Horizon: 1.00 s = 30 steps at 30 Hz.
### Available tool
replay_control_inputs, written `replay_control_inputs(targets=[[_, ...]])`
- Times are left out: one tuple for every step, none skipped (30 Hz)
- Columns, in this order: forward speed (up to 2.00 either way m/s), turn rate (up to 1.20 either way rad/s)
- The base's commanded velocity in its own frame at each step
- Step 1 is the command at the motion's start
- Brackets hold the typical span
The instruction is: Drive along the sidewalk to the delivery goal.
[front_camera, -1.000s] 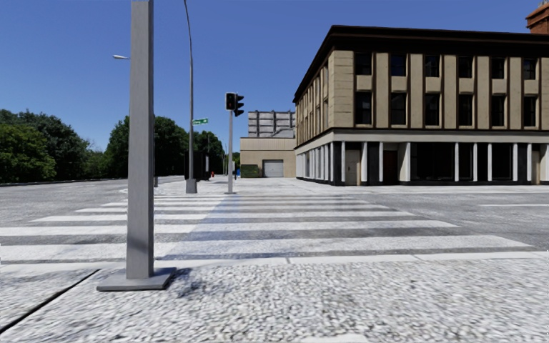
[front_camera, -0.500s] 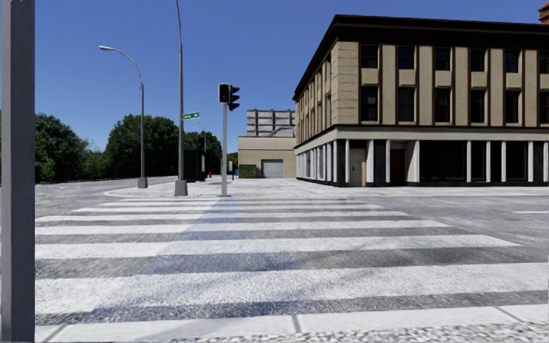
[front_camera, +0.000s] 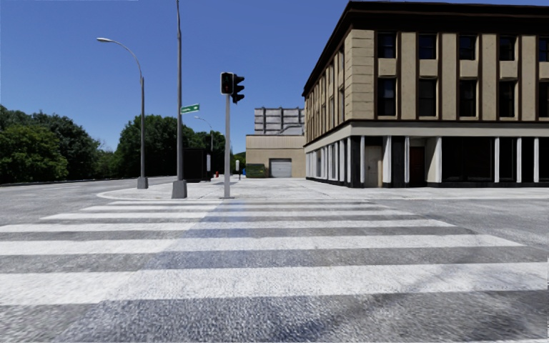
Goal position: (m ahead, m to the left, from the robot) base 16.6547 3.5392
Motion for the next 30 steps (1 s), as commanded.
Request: replay_control_inputs(targets=[[1.46,0.0],[1.42,0.0],[1.42,0.0],[1.41,0.0],[1.4,0.0],[1.4,0.0],[1.4,0.0],[1.4,0.0],[1.4,0.0],[1.4,0.0],[1.4,0.0],[1.4,0.0],[1.4,0.0],[1.4,0.0],[1.4,0.0],[1.4,0.0],[1.4,0.0],[1.4,0.0],[1.41,0.0],[1.41,0.07],[1.45,0.13],[1.45,0.13],[1.5,0.15],[1.53,0.16],[1.55,0.17],[1.55,0.17],[1.56,0.19],[1.56,0.19],[1.56,0.2],[1.56,0.2]])
